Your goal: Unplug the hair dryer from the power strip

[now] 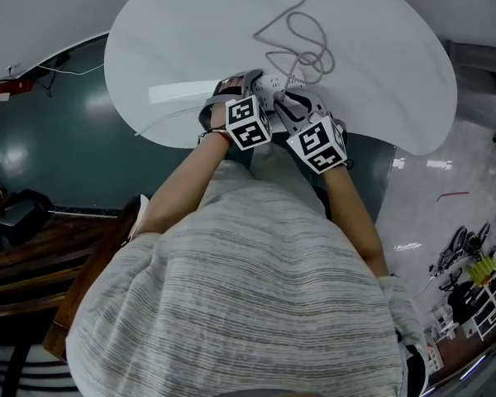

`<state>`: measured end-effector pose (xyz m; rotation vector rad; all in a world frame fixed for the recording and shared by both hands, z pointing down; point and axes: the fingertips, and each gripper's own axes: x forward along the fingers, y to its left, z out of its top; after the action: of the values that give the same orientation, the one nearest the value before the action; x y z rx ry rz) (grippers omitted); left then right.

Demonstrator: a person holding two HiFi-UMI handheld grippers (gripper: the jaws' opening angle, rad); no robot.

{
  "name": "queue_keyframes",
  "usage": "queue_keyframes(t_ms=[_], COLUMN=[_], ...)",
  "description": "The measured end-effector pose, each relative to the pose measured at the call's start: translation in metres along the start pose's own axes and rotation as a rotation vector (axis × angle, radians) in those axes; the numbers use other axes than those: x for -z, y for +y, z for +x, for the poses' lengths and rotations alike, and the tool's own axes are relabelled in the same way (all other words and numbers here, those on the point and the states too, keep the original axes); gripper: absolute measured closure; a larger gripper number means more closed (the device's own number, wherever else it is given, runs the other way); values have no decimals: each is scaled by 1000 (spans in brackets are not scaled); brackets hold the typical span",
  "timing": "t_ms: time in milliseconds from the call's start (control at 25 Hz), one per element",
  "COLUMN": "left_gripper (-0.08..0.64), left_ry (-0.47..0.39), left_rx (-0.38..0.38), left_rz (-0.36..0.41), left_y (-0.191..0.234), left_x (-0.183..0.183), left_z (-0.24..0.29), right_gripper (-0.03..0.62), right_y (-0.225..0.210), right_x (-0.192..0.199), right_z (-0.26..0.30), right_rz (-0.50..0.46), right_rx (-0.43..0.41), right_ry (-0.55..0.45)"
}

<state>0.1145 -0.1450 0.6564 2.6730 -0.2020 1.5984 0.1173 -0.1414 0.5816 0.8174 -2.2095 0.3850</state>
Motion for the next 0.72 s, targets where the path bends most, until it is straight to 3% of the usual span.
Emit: queue_keyframes(t_ms=[120, 240, 720], left_gripper=[101, 101, 101], left_ry=[5, 15, 26], left_rx=[3, 6, 10], left_rz=[3, 1, -14], left_y=[0, 0, 1], left_x=[0, 0, -1], left_z=[1, 4, 3], right_gripper=[520, 550, 558], right_y=[-2, -2, -1], right_x=[1, 2, 0], right_z=[1, 2, -2], right_rz=[-6, 49, 131], right_rx=[-10, -51, -42], right_ry=[17, 23, 22])
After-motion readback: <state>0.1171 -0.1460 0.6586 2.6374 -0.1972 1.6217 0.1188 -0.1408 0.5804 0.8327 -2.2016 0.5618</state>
